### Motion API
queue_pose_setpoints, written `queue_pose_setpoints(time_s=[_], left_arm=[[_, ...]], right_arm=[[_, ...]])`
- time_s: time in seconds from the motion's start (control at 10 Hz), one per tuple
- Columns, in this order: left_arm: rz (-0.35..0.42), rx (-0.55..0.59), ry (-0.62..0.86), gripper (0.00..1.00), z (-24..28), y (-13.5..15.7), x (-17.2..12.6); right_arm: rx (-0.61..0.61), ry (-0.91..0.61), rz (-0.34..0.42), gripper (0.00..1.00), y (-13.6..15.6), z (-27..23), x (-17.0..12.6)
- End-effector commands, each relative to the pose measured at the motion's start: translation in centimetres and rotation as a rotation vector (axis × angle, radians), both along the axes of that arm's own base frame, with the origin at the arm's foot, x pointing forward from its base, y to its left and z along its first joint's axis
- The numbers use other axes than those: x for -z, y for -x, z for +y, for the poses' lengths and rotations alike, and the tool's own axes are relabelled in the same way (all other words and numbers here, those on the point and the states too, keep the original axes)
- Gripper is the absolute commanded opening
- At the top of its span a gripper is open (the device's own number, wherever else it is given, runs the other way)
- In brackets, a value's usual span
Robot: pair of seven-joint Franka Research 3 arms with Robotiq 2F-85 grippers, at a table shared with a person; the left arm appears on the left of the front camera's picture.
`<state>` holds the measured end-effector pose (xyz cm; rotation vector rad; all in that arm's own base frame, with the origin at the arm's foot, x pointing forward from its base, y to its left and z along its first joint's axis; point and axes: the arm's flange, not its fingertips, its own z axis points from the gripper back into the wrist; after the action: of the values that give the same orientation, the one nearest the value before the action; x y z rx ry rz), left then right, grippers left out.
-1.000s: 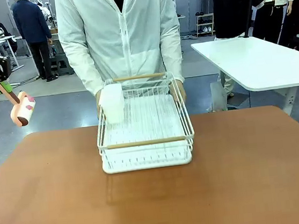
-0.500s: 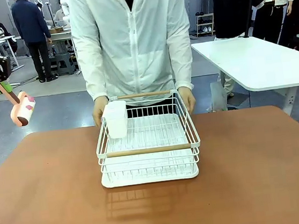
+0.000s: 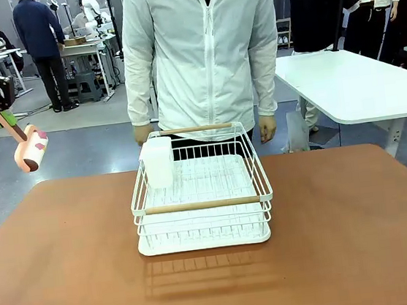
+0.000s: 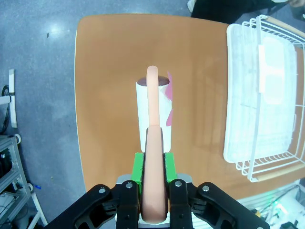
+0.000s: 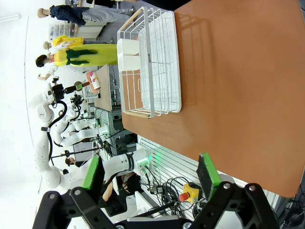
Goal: Clean the table.
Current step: Place the Lint Roller down when the Dish drying rack is positioned in the middle of the table.
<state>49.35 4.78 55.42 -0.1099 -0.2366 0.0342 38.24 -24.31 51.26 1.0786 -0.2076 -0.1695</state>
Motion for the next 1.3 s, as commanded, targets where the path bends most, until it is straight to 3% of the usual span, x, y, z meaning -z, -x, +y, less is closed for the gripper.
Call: queue_pose_setpoints(time_s=[0.0,0.8,0.9,1.1,1.2], left_arm=[[-0.016,-0.011,-0.016,0.19,0.1,0.1,-0.3],[0.0,0.0,0.0,0.19,0.0,0.0,0.0],[0.02,-0.206,0.059,0.19,-1.0,-0.8,0.0],[0.132,-0.603,0.053,0.19,-2.2,-3.1,0.6],[0.103,-0.763,0.107,0.19,-2.7,-3.8,1.1]], right_arm=[[-0.001,-0.002,-0.011,1.0,0.1,0.0,-0.3],[-0.001,-0.002,-0.011,1.0,0.1,0.0,-0.3],[-0.001,-0.002,-0.011,1.0,0.1,0.0,-0.3],[-0.001,-0.002,-0.011,1.0,0.1,0.0,-0.3],[-0.001,-0.002,-0.011,1.0,0.1,0.0,-0.3]])
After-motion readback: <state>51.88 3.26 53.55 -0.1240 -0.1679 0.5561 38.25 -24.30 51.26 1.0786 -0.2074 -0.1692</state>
